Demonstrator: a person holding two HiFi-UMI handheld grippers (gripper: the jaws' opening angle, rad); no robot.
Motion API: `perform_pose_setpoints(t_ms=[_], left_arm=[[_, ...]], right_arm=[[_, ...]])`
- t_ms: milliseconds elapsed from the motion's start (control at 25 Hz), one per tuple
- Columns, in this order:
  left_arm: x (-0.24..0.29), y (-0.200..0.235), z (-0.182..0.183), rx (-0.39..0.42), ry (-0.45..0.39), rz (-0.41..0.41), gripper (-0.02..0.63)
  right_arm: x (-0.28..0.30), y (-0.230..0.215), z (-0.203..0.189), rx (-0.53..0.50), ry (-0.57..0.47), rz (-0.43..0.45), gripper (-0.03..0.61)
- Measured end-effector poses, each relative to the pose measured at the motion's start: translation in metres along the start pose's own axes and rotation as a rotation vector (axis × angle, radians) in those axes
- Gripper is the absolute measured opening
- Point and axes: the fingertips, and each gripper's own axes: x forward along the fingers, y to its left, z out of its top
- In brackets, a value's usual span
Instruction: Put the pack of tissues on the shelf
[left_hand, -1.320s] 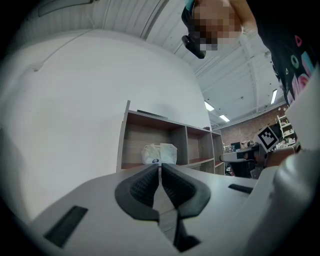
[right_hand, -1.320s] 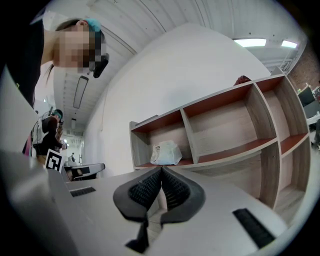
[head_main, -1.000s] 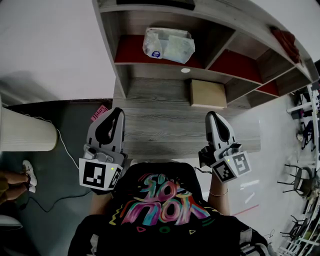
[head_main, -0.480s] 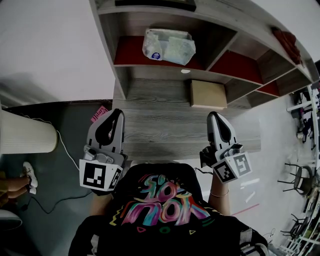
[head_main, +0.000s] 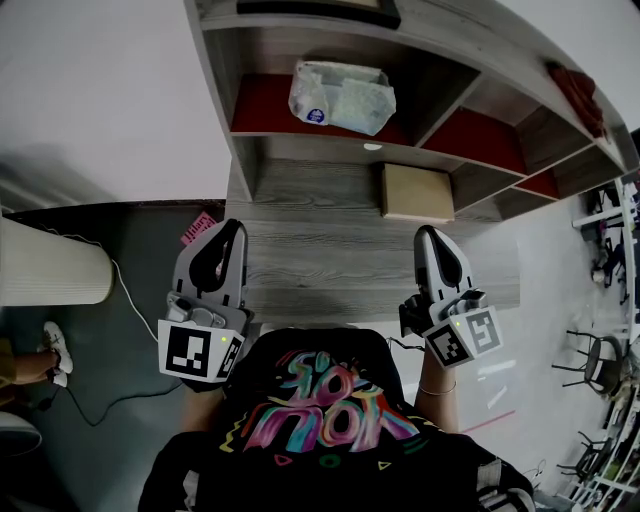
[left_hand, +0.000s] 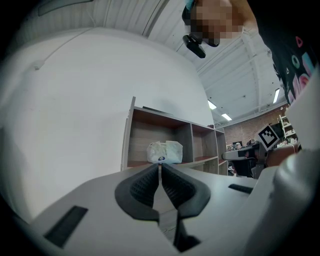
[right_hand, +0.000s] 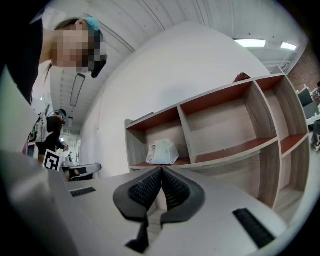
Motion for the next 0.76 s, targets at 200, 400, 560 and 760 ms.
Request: perform_pose_setpoints(t_ms=[200,400,560,760], left_arm=[[0.0,0.003,0.0,0.001,-0.003,0.004,0.037],[0.0,0.007,-0.003,0.001,0.008,0.006,0.037],[0.001,0.008,-0.006,-0.001,0.016,-0.003,0.037],[0.003,0.011,-0.009,-0.01,0.02,-0.015,0.037]], right_arm=[[0.002,0.0,-0.001,-0.006,0.005,0.002,0.015],[0.007,0.007,0.005,0.019,-0.013,0.018,0.015],[0.008,0.004,0.002,-0.006,0.001,0.012,0.015],[0.008,-0.003,-0.001,-0.031,0.01,0.002,0.015]])
